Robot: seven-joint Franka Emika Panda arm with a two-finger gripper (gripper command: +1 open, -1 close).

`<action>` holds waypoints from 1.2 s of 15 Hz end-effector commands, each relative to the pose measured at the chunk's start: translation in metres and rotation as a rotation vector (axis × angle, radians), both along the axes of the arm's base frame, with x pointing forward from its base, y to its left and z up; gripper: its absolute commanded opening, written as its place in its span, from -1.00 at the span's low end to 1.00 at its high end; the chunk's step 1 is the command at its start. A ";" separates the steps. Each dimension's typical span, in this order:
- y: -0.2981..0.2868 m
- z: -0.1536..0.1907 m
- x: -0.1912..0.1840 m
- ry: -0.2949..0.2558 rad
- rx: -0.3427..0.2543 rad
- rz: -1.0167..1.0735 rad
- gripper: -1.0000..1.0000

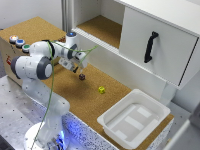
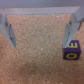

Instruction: Push the purple block towards the right

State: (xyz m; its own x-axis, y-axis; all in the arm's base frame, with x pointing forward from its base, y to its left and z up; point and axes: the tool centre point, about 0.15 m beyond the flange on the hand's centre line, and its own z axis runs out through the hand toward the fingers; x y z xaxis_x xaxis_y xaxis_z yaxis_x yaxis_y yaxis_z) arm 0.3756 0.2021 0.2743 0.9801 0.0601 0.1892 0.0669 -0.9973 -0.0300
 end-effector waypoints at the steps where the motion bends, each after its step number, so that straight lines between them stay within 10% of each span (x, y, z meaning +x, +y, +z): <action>1: 0.024 -0.040 0.028 0.068 0.055 0.027 -1.00; 18: -0.051 -0.068 0.037 0.100 0.005 -0.049 -1.00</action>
